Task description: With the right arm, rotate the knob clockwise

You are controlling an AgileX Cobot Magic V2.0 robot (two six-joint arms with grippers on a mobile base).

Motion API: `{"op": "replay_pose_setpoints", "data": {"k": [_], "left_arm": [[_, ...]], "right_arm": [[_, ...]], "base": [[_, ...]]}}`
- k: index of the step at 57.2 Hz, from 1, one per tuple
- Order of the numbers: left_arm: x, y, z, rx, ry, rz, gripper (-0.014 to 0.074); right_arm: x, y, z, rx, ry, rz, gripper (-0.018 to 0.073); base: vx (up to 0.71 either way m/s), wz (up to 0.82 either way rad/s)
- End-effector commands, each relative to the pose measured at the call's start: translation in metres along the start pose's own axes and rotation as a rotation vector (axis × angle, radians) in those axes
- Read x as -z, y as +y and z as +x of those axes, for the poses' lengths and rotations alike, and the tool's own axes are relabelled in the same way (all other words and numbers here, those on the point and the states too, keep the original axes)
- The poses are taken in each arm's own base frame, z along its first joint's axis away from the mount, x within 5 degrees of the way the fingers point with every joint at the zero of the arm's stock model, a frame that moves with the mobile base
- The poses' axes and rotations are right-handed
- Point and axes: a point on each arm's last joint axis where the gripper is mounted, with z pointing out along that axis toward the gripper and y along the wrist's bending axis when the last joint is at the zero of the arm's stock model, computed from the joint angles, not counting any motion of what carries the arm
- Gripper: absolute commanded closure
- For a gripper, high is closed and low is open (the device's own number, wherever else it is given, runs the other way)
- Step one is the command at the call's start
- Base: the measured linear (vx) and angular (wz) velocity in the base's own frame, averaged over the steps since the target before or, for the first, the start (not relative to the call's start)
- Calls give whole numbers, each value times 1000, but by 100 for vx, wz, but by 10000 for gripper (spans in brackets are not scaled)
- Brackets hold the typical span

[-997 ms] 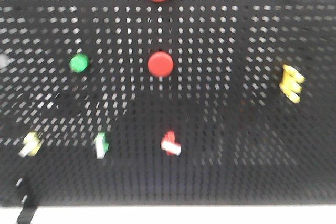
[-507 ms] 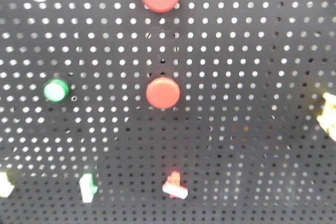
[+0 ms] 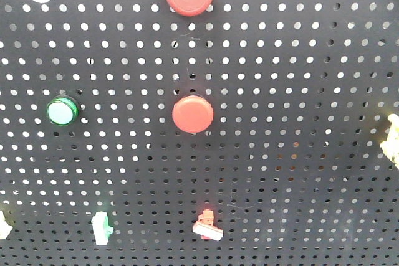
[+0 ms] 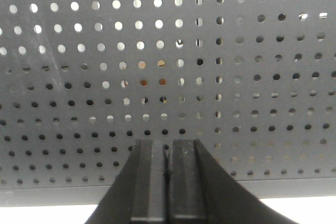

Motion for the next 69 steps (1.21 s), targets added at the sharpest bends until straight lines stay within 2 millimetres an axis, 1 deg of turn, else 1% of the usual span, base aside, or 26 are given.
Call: {"op": "replay_pose_setpoints", "data": {"k": [1, 5, 6, 7, 11, 14, 15, 16, 18, 20, 21, 22, 23, 25, 26, 27, 28, 32, 34, 37, 41, 44, 48, 55, 59, 69], "left_arm": [[1, 0, -4, 9, -84, 2, 603], [1, 0, -4, 9, -84, 2, 603], [1, 0, -4, 9, -84, 2, 603], [1, 0, -4, 9, -84, 2, 603], [1, 0, -4, 9, -84, 2, 603], [1, 0, -4, 9, -84, 2, 603], [1, 0, -4, 9, -84, 2, 603], [1, 0, -4, 9, -84, 2, 603], [1, 0, -4, 9, -84, 2, 603], [1, 0, -4, 9, -84, 2, 603], [1, 0, -4, 9, -84, 2, 603], [1, 0, -4, 9, -84, 2, 603], [1, 0, -4, 9, -84, 2, 603], [1, 0, -4, 9, -84, 2, 603], [1, 0, -4, 9, -84, 2, 603], [1, 0, -4, 9, -84, 2, 603], [1, 0, -4, 9, -84, 2, 603], [1, 0, -4, 9, -84, 2, 603], [1, 0, -4, 9, -84, 2, 603], [1, 0, -4, 9, -84, 2, 603], [1, 0, -4, 9, -84, 2, 603], [1, 0, -4, 9, -84, 2, 603], [1, 0, -4, 9, -84, 2, 603], [1, 0, -4, 9, -84, 2, 603], [1, 0, -4, 9, -84, 2, 603], [1, 0, -4, 9, -84, 2, 603]], "right_arm": [[3, 2, -22, -17, -225, -20, 568], [6, 2, -37, -55, -287, -28, 568], [8, 2, -48, -73, -299, -30, 568], [9, 3, -53, -83, -303, -31, 568], [16, 3, -85, -59, -299, -23, 568], [23, 4, -114, -4, -294, -6, 568], [27, 3, -131, 35, -278, 10, 568], [26, 3, -135, 44, -268, 13, 568], [31, 3, -164, 93, -272, 33, 568], [29, 3, -184, 121, -263, 43, 568], [33, 3, -201, 134, -286, 48, 568], [30, 3, -211, 147, -275, 52, 568], [33, 4, -227, 164, -289, 59, 568], [33, 4, -246, 187, -278, 68, 568], [28, 4, -256, 209, -261, 73, 568], [31, 4, -270, 219, -267, 79, 568], [30, 4, -284, 236, -269, 83, 568], [22, 5, -321, 276, -223, 89, 568], [19, 6, -336, 271, -220, 74, 568], [14, 7, -352, 250, -222, 46, 568], [5, 9, -366, 209, -222, 10, 568], [-2, 13, -371, 130, -210, -34, 568], [-9, 18, -373, 31, -214, -99, 568], [-28, 26, -371, -55, -195, -183, 568], [-43, 30, -368, -13, -165, -211, 568], [-87, 42, -355, 272, -115, -298, 568]], "base": [[0, 0], [0, 0], [0, 0], [0, 0], [0, 0], [0, 0], [0, 0], [0, 0], [0, 0], [0, 0], [0, 0], [0, 0], [0, 0], [0, 0], [0, 0], [0, 0], [0, 0], [0, 0], [0, 0], [0, 0], [0, 0], [0, 0], [0, 0], [0, 0], [0, 0], [0, 0]]}}
